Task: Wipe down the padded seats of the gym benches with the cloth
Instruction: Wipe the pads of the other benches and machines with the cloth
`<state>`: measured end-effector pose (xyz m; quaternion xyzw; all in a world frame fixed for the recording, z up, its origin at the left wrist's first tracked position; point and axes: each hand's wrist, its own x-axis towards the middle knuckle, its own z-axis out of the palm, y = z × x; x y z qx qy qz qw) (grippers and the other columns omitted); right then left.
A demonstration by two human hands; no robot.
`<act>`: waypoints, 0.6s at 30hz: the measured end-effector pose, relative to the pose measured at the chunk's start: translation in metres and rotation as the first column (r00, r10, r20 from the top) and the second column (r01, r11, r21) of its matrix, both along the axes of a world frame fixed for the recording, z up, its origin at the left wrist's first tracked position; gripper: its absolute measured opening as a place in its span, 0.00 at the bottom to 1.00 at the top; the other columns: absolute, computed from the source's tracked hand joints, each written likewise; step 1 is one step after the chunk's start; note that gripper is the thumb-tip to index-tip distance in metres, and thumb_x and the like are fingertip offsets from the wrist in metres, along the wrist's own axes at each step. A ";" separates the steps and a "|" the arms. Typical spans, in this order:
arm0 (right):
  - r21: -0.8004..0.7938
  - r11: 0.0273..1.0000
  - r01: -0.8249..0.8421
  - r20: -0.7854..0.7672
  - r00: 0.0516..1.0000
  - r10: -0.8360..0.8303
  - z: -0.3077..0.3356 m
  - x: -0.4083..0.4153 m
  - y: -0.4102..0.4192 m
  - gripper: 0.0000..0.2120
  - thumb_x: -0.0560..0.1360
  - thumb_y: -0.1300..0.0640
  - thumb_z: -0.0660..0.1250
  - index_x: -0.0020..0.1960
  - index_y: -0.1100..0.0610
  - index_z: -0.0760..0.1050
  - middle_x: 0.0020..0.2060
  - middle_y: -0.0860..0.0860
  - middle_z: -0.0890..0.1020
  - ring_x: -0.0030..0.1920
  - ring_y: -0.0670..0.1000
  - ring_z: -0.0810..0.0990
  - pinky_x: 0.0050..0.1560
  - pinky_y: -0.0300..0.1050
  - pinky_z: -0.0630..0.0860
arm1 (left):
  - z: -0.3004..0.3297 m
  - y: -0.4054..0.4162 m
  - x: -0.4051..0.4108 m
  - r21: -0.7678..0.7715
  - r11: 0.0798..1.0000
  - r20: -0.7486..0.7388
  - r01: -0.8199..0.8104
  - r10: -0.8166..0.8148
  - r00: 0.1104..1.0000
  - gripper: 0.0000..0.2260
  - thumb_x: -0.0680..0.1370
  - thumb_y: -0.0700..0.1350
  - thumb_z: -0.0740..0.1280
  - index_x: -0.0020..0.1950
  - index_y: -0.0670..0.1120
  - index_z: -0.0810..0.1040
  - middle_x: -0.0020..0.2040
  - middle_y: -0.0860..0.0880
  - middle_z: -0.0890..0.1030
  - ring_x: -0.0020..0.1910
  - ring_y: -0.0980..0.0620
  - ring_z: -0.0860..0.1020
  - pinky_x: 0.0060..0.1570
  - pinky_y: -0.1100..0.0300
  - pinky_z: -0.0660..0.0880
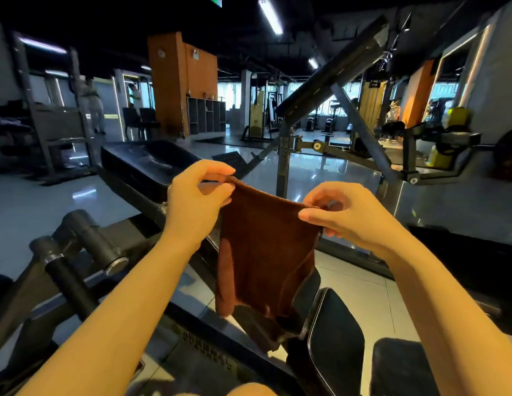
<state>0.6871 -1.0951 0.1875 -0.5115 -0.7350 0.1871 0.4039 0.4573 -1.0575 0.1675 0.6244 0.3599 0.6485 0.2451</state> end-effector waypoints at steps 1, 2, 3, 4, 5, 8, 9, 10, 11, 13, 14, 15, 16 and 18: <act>-0.027 0.998 -0.057 -0.048 0.997 0.056 0.000 -0.005 -0.002 0.03 0.73 0.56 0.73 0.45 0.55 0.80 0.33 0.45 0.81 0.29 0.41 0.77 0.31 0.33 0.72 | -0.001 0.000 -0.001 -0.002 1.000 0.034 -0.010 0.010 0.999 0.14 0.76 0.31 0.67 0.47 0.51 0.80 0.46 0.50 0.81 0.48 0.51 0.82 0.45 0.60 0.81; -0.034 0.995 -0.098 -0.077 0.993 0.095 0.001 -0.012 -0.003 0.03 0.74 0.57 0.72 0.44 0.56 0.80 0.32 0.45 0.80 0.29 0.41 0.76 0.31 0.33 0.72 | -0.003 0.000 -0.003 -0.011 1.000 0.071 -0.022 0.023 0.997 0.14 0.76 0.31 0.67 0.47 0.50 0.79 0.45 0.50 0.81 0.48 0.52 0.82 0.44 0.61 0.81; -0.028 0.992 -0.125 -0.094 0.988 0.122 0.002 -0.021 -0.003 0.03 0.74 0.57 0.72 0.44 0.56 0.79 0.31 0.45 0.80 0.28 0.42 0.75 0.30 0.34 0.72 | -0.003 -0.001 -0.006 -0.022 0.999 0.106 -0.038 0.040 0.994 0.14 0.76 0.30 0.66 0.46 0.50 0.79 0.45 0.51 0.81 0.47 0.52 0.82 0.44 0.62 0.80; -0.013 0.989 -0.147 -0.105 0.984 0.145 0.003 -0.030 -0.004 0.03 0.74 0.57 0.72 0.43 0.55 0.79 0.30 0.45 0.79 0.27 0.44 0.74 0.29 0.35 0.71 | -0.002 -0.003 -0.010 -0.026 0.998 0.135 -0.059 0.062 0.989 0.14 0.77 0.30 0.66 0.46 0.50 0.79 0.45 0.52 0.81 0.46 0.53 0.82 0.43 0.63 0.80; 0.005 0.986 -0.165 -0.120 0.979 0.165 0.004 -0.039 -0.003 0.04 0.74 0.57 0.72 0.42 0.54 0.79 0.31 0.46 0.79 0.26 0.45 0.74 0.28 0.37 0.71 | 0.000 -0.004 -0.015 -0.021 0.996 0.159 -0.083 0.086 0.984 0.14 0.77 0.30 0.66 0.46 0.50 0.79 0.44 0.53 0.81 0.45 0.55 0.82 0.43 0.62 0.80; 0.059 0.985 -0.163 -0.181 0.969 0.171 0.005 -0.059 0.004 0.05 0.75 0.57 0.72 0.41 0.53 0.78 0.31 0.46 0.79 0.25 0.46 0.74 0.29 0.38 0.70 | 0.015 0.001 -0.028 0.035 0.986 0.197 -0.161 0.151 0.969 0.14 0.76 0.30 0.66 0.46 0.50 0.78 0.44 0.53 0.80 0.44 0.57 0.82 0.45 0.60 0.81; 0.079 0.987 -0.139 -0.201 0.968 0.153 0.004 -0.061 0.006 0.05 0.75 0.57 0.71 0.41 0.53 0.78 0.32 0.47 0.79 0.25 0.46 0.74 0.29 0.37 0.70 | 0.022 0.006 -0.028 0.068 0.980 0.185 -0.187 0.172 0.968 0.14 0.76 0.31 0.66 0.45 0.51 0.78 0.44 0.54 0.80 0.44 0.58 0.81 0.46 0.59 0.81; 0.099 0.990 -0.105 -0.220 0.968 0.124 0.002 -0.060 0.008 0.05 0.75 0.58 0.71 0.42 0.54 0.77 0.32 0.47 0.80 0.24 0.46 0.74 0.28 0.35 0.69 | 0.028 0.013 -0.025 0.107 0.972 0.153 -0.209 0.192 0.969 0.14 0.75 0.31 0.67 0.45 0.52 0.79 0.43 0.56 0.80 0.45 0.58 0.81 0.48 0.58 0.81; 0.110 0.992 -0.063 -0.239 0.967 0.088 -0.001 -0.057 0.009 0.05 0.76 0.58 0.71 0.42 0.54 0.77 0.32 0.47 0.79 0.23 0.45 0.74 0.28 0.34 0.69 | 0.032 0.021 -0.017 0.150 0.963 0.103 -0.223 0.209 0.972 0.14 0.75 0.32 0.67 0.45 0.53 0.79 0.43 0.59 0.80 0.46 0.59 0.80 0.50 0.58 0.80; 0.106 0.994 0.028 -0.250 0.968 -0.001 -0.013 -0.045 0.010 0.05 0.76 0.59 0.70 0.42 0.55 0.76 0.32 0.49 0.79 0.23 0.43 0.73 0.26 0.33 0.69 | 0.031 0.038 0.010 0.221 0.952 -0.006 -0.212 0.219 0.976 0.13 0.74 0.32 0.67 0.46 0.51 0.80 0.43 0.62 0.79 0.46 0.64 0.79 0.52 0.64 0.77; 0.102 0.991 0.083 -0.239 0.969 -0.056 -0.023 -0.037 0.010 0.06 0.76 0.59 0.70 0.42 0.55 0.76 0.32 0.49 0.79 0.23 0.43 0.74 0.26 0.33 0.70 | 0.024 0.047 0.026 0.238 0.954 -0.051 -0.182 0.200 0.979 0.12 0.74 0.31 0.66 0.47 0.48 0.80 0.43 0.61 0.78 0.45 0.66 0.78 0.52 0.67 0.76; 0.103 0.983 0.151 -0.211 0.969 -0.127 -0.035 -0.030 0.010 0.06 0.76 0.58 0.70 0.41 0.54 0.75 0.32 0.49 0.79 0.23 0.43 0.75 0.27 0.33 0.70 | 0.013 0.058 0.043 0.233 0.963 -0.101 -0.133 0.160 0.982 0.11 0.74 0.30 0.66 0.48 0.46 0.80 0.43 0.59 0.79 0.44 0.68 0.77 0.53 0.67 0.76; 0.105 0.968 0.227 -0.163 0.964 -0.209 -0.048 -0.021 0.009 0.07 0.76 0.58 0.70 0.41 0.53 0.75 0.31 0.49 0.79 0.26 0.44 0.76 0.29 0.34 0.71 | -0.001 0.066 0.060 0.202 0.978 -0.169 -0.058 0.093 0.981 0.11 0.74 0.30 0.66 0.50 0.44 0.80 0.44 0.57 0.79 0.45 0.67 0.77 0.55 0.63 0.76; 0.062 0.930 0.362 0.029 0.931 -0.364 -0.078 -0.005 0.008 0.06 0.76 0.55 0.69 0.41 0.51 0.73 0.34 0.48 0.79 0.34 0.48 0.79 0.36 0.41 0.72 | -0.032 0.078 0.088 0.062 0.989 -0.393 0.137 -0.102 0.914 0.14 0.75 0.30 0.65 0.57 0.43 0.80 0.52 0.50 0.80 0.49 0.61 0.77 0.61 0.58 0.73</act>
